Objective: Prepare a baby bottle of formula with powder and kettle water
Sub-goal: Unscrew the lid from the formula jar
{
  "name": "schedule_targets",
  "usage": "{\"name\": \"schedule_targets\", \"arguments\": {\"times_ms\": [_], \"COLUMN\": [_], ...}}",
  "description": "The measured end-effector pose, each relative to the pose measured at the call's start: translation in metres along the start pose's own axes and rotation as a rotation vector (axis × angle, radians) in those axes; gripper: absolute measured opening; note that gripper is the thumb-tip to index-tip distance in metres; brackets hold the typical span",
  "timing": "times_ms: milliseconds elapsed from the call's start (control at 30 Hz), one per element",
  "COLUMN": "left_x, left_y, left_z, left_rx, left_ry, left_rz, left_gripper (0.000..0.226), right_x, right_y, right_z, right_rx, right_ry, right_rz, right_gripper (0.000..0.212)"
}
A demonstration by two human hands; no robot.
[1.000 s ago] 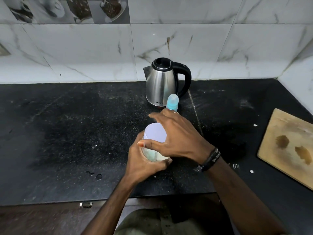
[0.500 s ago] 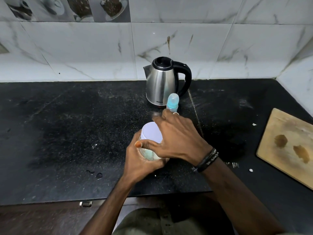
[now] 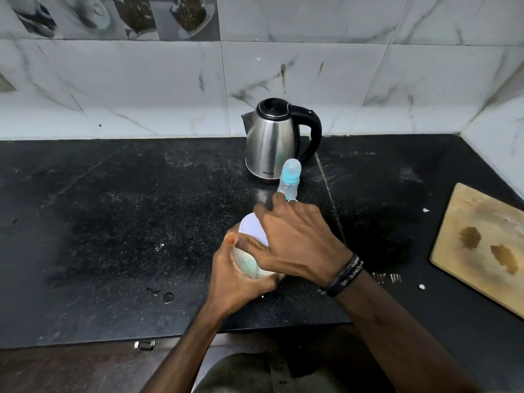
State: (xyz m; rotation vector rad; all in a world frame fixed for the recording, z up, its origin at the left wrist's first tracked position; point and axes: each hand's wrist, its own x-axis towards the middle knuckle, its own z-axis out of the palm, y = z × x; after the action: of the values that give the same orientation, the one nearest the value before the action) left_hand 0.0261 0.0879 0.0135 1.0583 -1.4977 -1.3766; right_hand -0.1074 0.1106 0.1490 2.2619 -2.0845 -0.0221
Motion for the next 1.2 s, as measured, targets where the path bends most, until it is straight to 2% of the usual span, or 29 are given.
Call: {"name": "schedule_targets", "arguments": {"times_ms": [100,133,233,400,467,600,800,900,1033,1200], "left_x": [-0.002,-0.002,-0.002,-0.004,-0.005,-0.006,-0.002,0.001,0.006,0.008], "left_y": [-0.001,-0.003,-0.007,-0.006,-0.007,-0.010,-0.009,-0.008,-0.009,-0.018], "left_z": [-0.001,-0.002,-0.004,-0.005,-0.006,-0.008,-0.010,-0.018,-0.032,-0.051], "left_rx": [0.006,0.011,0.014,0.052,0.037,0.056,0.016,-0.001,0.019,0.128], "left_ry": [-0.028,-0.034,-0.019,-0.019,-0.024,-0.006,0.023,0.062,0.103,0.114], "left_rz": [0.004,0.006,0.016,0.033,0.023,0.023,0.057,0.073,0.079,0.086], "left_gripper": [0.093,0.095,0.096,0.094,0.091,0.092,0.095,0.099,0.100,0.103], "right_x": [0.002,0.003,0.003,-0.001,-0.001,0.000,0.004,0.005,0.006,0.006], "right_y": [0.005,0.008,0.016,0.001,-0.003,-0.001,0.014,0.022,0.031,0.032], "right_z": [0.002,0.001,-0.006,-0.003,-0.001,0.003,0.008,0.010,0.020,0.054], "right_rx": [0.120,0.182,0.268,0.044,0.036,0.120,0.355,0.571,0.869,0.948], "right_ry": [-0.028,-0.085,-0.214,-0.073,-0.029,-0.019,-0.130,-0.091,-0.017,0.247], "right_rz": [-0.102,-0.152,-0.236,-0.046,-0.042,-0.153,-0.302,-0.345,-0.230,-0.081], "right_gripper": [0.051,0.051,0.076,0.087,0.083,0.055,0.057,0.055,0.047,0.040]}}
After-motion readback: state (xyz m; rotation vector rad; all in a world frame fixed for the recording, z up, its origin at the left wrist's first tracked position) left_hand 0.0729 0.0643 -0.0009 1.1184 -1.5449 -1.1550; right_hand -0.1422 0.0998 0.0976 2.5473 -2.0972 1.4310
